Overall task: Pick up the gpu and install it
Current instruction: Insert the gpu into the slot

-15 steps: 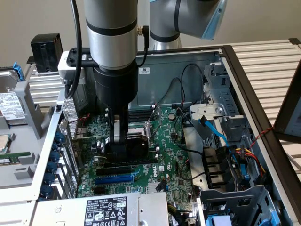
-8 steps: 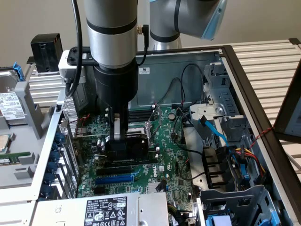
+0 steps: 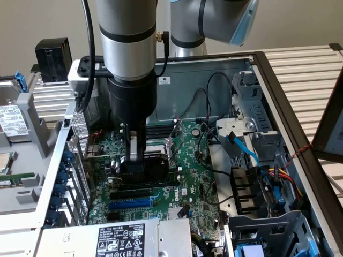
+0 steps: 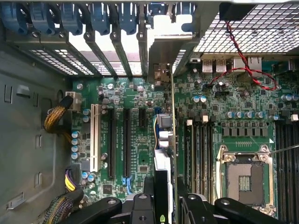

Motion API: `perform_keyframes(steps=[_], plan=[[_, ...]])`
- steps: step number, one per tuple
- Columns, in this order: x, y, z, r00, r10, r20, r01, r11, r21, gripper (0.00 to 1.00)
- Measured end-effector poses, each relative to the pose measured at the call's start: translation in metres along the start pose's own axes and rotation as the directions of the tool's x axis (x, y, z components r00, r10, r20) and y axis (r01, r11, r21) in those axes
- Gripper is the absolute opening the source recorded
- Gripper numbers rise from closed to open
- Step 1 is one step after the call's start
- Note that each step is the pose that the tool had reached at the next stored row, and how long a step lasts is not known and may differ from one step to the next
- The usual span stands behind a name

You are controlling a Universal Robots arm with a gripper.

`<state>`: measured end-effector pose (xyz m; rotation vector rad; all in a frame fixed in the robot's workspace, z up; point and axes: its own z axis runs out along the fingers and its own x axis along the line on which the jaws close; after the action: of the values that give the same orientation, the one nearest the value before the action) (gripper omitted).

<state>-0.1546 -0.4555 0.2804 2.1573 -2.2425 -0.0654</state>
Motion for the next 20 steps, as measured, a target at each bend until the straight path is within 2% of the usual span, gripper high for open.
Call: perform_keyframes(steps=[20], plan=[[0.003, 0.0048, 0.0141, 1.0000, -0.001, 0.0000, 0.001, 1.0000, 0.0000, 0.27]])
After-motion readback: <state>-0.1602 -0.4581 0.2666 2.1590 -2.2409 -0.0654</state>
